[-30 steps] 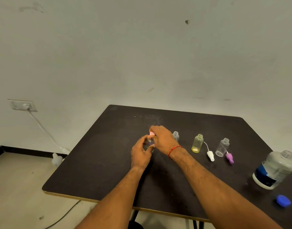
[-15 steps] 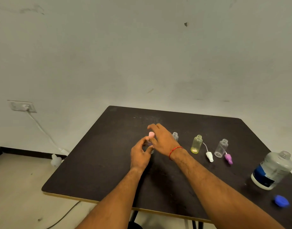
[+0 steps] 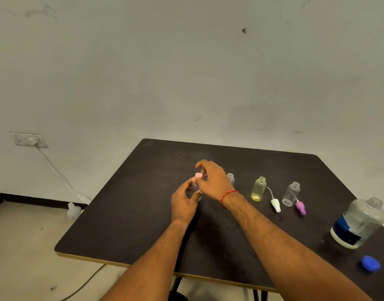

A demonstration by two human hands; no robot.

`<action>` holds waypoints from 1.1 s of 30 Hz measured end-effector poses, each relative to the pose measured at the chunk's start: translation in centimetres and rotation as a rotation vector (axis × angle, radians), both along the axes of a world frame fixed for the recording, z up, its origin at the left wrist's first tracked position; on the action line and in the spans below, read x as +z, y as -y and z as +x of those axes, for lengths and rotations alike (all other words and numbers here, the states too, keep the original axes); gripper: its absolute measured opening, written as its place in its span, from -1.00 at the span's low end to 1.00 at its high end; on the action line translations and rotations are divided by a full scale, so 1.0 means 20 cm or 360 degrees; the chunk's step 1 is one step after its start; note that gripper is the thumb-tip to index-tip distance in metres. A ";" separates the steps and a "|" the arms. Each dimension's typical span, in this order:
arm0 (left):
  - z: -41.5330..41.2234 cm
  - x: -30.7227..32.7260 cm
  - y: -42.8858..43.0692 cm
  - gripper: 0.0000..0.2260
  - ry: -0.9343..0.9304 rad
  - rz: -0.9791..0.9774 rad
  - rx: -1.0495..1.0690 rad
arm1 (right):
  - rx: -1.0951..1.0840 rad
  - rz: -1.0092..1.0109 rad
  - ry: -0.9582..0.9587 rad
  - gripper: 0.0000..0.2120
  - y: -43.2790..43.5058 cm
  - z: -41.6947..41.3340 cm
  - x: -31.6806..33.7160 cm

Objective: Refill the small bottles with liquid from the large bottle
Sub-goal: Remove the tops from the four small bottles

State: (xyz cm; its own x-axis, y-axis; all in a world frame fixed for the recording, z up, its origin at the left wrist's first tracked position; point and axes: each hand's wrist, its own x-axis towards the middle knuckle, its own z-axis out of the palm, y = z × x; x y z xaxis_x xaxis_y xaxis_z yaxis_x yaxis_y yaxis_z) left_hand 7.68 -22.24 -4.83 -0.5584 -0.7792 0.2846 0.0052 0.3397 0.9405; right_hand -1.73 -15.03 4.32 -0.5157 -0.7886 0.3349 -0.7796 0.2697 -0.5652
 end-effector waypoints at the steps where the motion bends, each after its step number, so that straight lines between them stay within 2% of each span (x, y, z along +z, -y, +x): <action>1: 0.00 0.00 0.00 -0.63 0.0012 -0.0004 -0.0002 | -0.0045 0.0020 -0.0042 -0.80 0.00 0.00 0.00; 3: 0.00 0.01 -0.01 -0.63 0.0023 -0.0031 0.0007 | -0.0049 0.0071 -0.0110 -0.90 0.01 0.00 0.01; 4: 0.00 0.01 -0.01 -0.64 0.0018 -0.0030 0.0007 | -0.0013 0.0095 -0.0106 -0.88 0.01 0.00 0.01; 8: 0.00 0.01 -0.01 -0.64 0.0023 0.0010 0.0021 | 0.0171 0.0127 0.0013 -0.62 0.01 -0.01 0.00; 10: 0.00 0.01 -0.01 -0.63 0.0030 0.0034 0.0024 | 0.0160 0.0063 0.0099 -0.55 0.01 0.00 -0.01; 15: 0.00 0.01 -0.01 -0.54 0.0082 0.0052 0.0013 | -0.0115 0.0025 -0.0072 -0.88 0.02 0.00 0.00; 17: 0.00 0.01 -0.01 -0.57 0.0097 0.0027 0.0008 | -0.0102 0.0057 -0.0102 -0.93 0.01 0.00 0.00; 20: 0.00 0.01 0.00 -0.65 0.0084 -0.0006 0.0016 | 0.0047 0.0098 -0.0028 -0.78 0.01 0.00 0.00; 25: 0.01 0.01 -0.01 -0.65 0.0074 0.0014 0.0032 | 0.0135 0.0073 0.0109 -0.55 0.01 0.00 -0.01; 27: 0.01 0.02 -0.01 -0.62 0.0076 0.0028 0.0027 | 0.0033 0.0031 0.0050 -0.63 0.01 0.00 -0.01; 30: 0.00 0.01 -0.01 -0.54 0.0098 0.0028 0.0032 | -0.0129 0.0057 -0.0099 -0.86 0.02 0.01 0.00; 33: 0.00 0.02 -0.01 -0.60 0.0107 0.0003 0.0038 | -0.0081 0.0138 -0.0141 -0.91 0.02 0.00 0.02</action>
State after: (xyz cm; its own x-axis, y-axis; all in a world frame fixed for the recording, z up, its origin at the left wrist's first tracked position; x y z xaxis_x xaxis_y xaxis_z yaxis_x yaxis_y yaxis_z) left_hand 7.76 -21.99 -4.45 -0.5574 -0.7931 0.2457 -0.0660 0.3372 0.9391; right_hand -1.68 -15.49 4.80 -0.5271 -0.7903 0.3125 -0.8095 0.3550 -0.4676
